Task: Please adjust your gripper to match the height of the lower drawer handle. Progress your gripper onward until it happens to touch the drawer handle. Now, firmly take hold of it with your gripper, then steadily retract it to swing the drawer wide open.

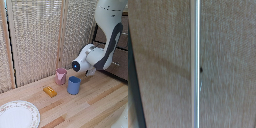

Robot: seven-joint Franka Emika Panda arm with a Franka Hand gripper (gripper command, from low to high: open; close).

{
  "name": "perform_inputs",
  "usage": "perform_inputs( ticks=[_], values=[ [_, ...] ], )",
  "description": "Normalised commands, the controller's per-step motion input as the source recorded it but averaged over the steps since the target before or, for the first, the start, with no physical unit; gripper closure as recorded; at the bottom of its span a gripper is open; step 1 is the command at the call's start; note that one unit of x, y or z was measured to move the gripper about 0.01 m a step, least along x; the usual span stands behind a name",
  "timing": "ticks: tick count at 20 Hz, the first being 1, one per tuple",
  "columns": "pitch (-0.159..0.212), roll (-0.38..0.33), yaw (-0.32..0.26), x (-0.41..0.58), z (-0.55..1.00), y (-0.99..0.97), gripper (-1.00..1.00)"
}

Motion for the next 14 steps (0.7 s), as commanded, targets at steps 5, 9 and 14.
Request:
perform_inputs(
  ticks=[5,9,14],
  values=[
    [0.000,-0.061,0.107,-0.042,0.05,-0.53,-1.00],
    [0.006,-0.039,0.077,0.000,0.00,-0.33,-1.00],
    [0.001,0.007,0.037,0.000,-0.01,-0.42,1.00]
  ],
)
